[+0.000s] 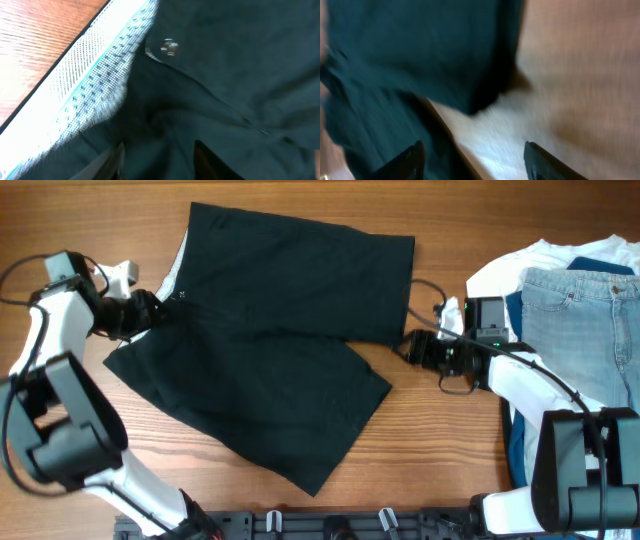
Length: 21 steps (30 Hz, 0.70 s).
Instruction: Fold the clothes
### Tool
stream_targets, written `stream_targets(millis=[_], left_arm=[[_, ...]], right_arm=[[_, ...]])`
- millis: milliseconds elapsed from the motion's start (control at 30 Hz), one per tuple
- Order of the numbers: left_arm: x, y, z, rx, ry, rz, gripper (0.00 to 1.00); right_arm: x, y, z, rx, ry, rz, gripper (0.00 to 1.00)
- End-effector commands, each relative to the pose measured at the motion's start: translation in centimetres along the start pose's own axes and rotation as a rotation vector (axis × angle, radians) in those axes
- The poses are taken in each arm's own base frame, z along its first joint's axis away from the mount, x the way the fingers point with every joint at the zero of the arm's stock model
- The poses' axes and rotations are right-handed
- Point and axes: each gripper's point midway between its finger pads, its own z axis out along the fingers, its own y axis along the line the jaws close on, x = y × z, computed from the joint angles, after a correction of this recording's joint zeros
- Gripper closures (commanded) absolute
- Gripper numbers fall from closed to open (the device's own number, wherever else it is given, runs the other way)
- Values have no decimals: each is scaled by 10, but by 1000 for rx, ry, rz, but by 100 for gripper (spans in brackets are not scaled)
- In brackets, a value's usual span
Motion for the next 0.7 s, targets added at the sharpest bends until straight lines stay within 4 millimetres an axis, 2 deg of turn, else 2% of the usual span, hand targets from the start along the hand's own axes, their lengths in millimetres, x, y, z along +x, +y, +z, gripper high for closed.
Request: stream_targets(millis=[0,100,133,233,333,400,500,567,600,667], left_arm=[[-21,-35,-67,-12,-151,77,50],[-18,-55,-102,-17,-207,110,45],[-15,-60,-110,-18,-214,114,44],[-2,-66,-119,-15,-193,102,44],[13,-72,-115,-5,-132,92,43],[16,-79,-111,3,-116,107,44],[17,-89,-106,13,-104,133,42],[18,-95,-104,20,-98,150,40],[18,-98,-102,23,-96,160,40],[19,-102,-101,27,-95,171,40]], right_arm=[[-25,4,4,-18,-81,181,33],[-44,-6,16,-8,-152,205,34],[-55,-12,19,10,-200,192,40],[-81,-8,28,-58,-249,162,48],[-102,3,45,-109,-183,132,45],[-128,-2,49,-62,-143,102,43],[-176,-10,37,15,-153,41,33],[-205,-13,27,45,-177,13,30],[-216,-11,25,34,-189,-6,30],[-226,-6,27,12,-209,-35,30]])
